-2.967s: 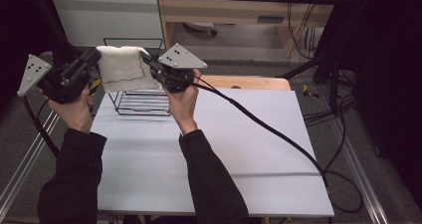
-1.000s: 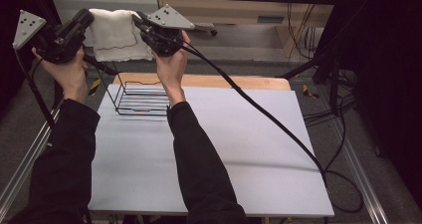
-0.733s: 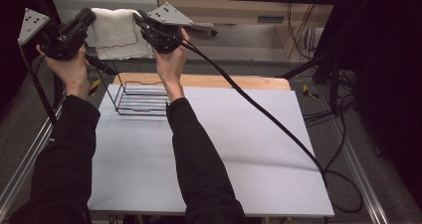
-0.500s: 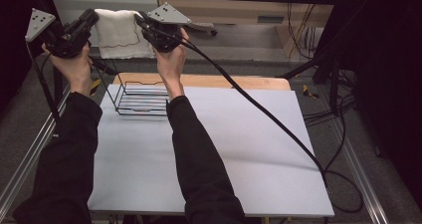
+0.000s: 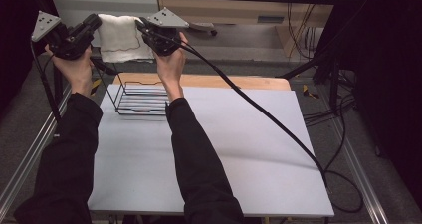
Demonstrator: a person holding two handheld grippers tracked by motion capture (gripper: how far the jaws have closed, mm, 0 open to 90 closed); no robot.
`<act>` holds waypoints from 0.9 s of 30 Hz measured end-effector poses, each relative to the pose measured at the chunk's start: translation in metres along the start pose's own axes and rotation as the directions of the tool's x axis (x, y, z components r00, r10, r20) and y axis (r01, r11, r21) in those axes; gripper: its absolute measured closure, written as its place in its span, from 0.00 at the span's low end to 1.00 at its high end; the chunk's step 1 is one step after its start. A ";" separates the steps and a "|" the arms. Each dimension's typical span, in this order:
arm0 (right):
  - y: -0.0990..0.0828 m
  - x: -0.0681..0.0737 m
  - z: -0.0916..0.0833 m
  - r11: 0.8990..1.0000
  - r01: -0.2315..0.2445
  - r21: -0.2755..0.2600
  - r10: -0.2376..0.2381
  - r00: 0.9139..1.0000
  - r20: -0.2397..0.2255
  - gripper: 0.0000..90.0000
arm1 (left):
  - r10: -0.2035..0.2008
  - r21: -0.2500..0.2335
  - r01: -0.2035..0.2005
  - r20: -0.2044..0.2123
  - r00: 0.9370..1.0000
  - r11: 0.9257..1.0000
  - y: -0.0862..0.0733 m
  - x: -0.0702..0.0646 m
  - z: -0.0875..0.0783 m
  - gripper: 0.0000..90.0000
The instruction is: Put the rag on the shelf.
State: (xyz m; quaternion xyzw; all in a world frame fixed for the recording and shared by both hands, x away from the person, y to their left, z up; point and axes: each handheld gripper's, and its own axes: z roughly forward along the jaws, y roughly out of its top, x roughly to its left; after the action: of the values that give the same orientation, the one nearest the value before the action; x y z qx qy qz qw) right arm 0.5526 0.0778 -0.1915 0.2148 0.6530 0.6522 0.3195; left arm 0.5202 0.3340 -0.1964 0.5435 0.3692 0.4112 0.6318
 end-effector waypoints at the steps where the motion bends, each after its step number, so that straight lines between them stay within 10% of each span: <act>1: -0.001 0.000 0.001 1.000 -0.002 0.002 0.002 1.000 -0.001 0.91 | 0.002 0.003 -0.002 -0.004 1.000 1.000 0.000 0.001 0.001 0.93; 16: 0.001 -0.005 0.001 1.000 -0.006 -0.022 0.006 1.000 -0.004 0.91 | -0.010 -0.057 0.010 0.001 1.000 0.998 -0.002 0.001 0.011 0.94; 27: -0.008 -0.008 0.008 1.000 0.006 0.011 -0.006 1.000 0.007 0.91 | 0.014 0.033 -0.014 0.010 1.000 0.999 -0.005 0.004 0.022 0.93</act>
State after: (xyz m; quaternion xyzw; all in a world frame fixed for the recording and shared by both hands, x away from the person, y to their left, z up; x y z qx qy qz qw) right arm 0.5648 0.0776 -0.1979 0.2167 0.6564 0.6467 0.3226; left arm 0.5424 0.3285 -0.1988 0.5584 0.3690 0.4069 0.6217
